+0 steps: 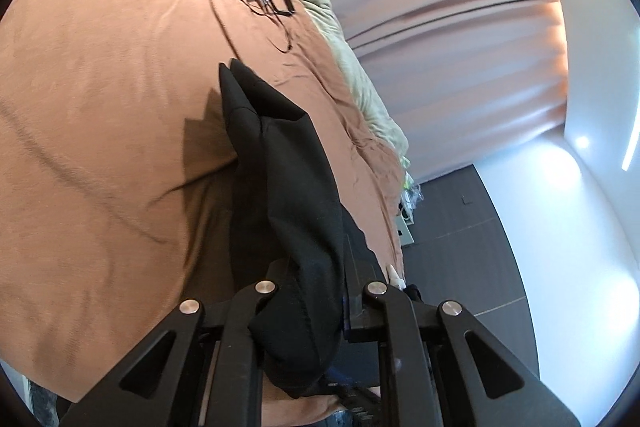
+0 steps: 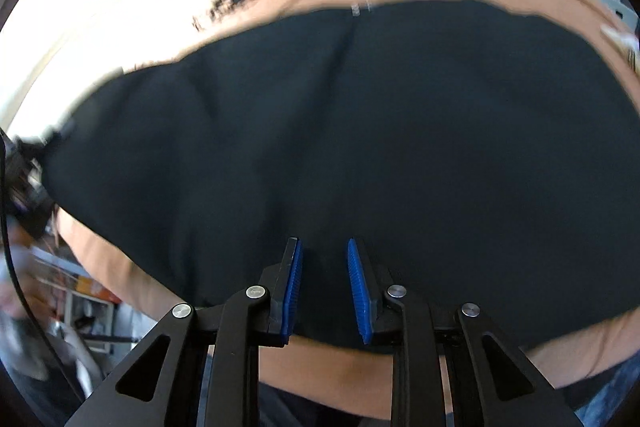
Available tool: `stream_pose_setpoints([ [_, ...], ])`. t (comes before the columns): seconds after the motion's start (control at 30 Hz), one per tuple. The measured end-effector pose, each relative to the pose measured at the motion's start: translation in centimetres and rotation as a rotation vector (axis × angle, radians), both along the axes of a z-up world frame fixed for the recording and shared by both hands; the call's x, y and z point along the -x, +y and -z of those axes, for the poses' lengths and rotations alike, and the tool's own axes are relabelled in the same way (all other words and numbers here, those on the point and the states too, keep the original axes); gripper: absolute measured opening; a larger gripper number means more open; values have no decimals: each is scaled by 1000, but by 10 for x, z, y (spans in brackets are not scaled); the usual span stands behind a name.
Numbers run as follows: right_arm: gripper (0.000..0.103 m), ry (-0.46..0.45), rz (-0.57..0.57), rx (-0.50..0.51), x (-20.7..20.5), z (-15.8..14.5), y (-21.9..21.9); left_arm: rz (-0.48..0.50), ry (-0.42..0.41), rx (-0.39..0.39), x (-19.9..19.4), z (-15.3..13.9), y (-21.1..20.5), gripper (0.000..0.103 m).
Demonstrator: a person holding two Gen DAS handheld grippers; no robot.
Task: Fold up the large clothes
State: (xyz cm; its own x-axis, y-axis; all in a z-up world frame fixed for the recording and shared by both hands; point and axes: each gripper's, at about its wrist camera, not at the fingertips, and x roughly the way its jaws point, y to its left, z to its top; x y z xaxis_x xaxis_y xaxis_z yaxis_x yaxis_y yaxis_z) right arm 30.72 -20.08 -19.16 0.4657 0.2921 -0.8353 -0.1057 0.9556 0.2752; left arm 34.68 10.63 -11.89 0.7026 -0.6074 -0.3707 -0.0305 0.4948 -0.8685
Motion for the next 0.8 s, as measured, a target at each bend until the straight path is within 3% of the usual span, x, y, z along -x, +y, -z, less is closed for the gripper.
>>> stream_pose_setpoints([
  [0.27,24,-82,15,-53,14,16,-11,68,-63,-36,-4,-40,-34,15],
  [0.53,20,-56,30,-199,22,18,-39,190,-148,-68,-14,-89,-95,14],
  [0.8,19,-33,39,-377,19,12,-70,305,-164,-121,-27,-114,-170,14],
])
